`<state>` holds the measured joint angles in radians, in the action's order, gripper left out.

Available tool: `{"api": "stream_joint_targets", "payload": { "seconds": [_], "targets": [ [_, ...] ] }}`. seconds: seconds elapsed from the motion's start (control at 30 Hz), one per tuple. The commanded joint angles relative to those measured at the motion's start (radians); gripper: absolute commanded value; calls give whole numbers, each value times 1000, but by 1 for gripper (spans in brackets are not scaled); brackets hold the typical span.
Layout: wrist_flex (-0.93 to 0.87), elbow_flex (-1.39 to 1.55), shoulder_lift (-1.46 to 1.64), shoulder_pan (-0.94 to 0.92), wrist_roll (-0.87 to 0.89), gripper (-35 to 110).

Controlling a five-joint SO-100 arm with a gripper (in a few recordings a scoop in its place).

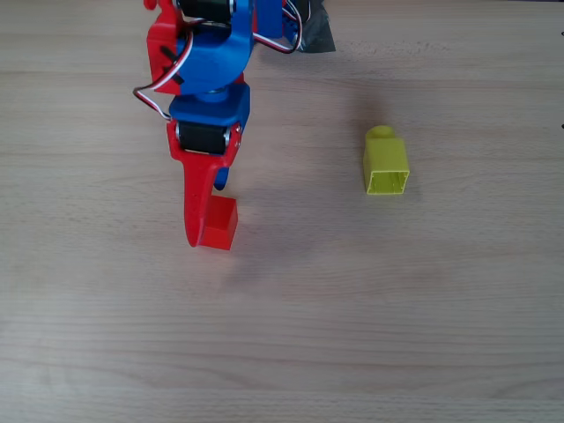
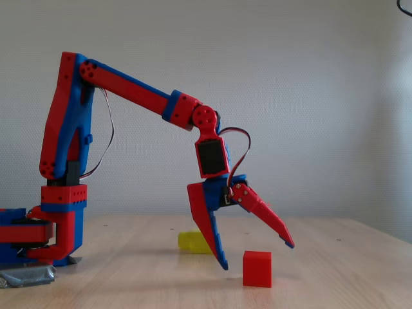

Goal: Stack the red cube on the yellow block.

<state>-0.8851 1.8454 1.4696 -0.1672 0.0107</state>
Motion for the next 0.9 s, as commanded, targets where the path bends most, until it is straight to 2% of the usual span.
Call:
{"api": "stream_joint_targets", "payload": {
  "seconds": [0.0, 0.7, 0.77, 0.83, 0.87],
  "targets": [
    [12, -84, 34, 2, 2, 42],
    [3, -143, -60, 12, -15, 38],
    [3, -144, -61, 12, -11, 29],
    [3, -144, -58, 8, -9, 12],
    [-2, -144, -57, 11, -23, 10]
  ]
}}
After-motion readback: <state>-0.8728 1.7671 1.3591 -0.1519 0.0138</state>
